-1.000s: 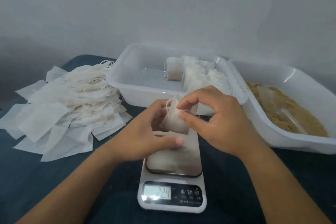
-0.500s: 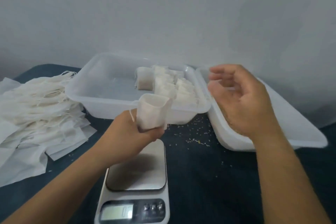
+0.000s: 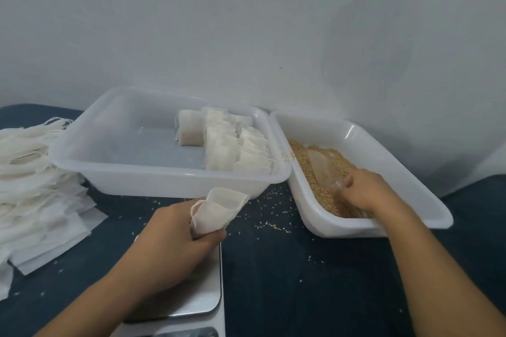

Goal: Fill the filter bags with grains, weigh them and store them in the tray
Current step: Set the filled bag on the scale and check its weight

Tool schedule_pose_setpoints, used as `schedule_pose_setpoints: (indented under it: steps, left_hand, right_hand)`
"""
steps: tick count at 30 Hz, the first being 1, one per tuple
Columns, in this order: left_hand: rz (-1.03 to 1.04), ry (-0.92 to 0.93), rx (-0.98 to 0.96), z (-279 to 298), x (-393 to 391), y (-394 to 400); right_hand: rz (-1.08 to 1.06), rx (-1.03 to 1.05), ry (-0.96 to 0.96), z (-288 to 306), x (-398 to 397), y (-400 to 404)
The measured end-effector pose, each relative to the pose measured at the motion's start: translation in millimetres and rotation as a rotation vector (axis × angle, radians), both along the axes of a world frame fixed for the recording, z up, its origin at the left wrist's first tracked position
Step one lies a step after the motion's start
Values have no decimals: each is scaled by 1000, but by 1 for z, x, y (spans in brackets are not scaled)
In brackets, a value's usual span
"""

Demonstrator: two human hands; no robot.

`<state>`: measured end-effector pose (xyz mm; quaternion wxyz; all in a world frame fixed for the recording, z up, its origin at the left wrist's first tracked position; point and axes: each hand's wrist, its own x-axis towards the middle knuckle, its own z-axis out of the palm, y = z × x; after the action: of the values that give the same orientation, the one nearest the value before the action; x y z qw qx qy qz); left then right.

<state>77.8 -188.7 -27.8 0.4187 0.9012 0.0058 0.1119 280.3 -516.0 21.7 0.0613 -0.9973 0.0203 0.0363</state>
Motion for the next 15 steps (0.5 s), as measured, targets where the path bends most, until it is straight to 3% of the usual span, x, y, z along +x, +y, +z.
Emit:
schedule_pose_setpoints:
  steps: [8, 12, 15]
  left_hand:
    - [101, -17, -17, -2, -6, 15]
    - [161, -16, -6, -1, -7, 26]
    - [202, -3, -5, -1, -8, 31]
  right_hand:
    - [193, 109, -252, 32, -33, 11]
    - [438, 343, -246, 68, -74, 27]
    - [593, 383, -192, 92, -103, 39]
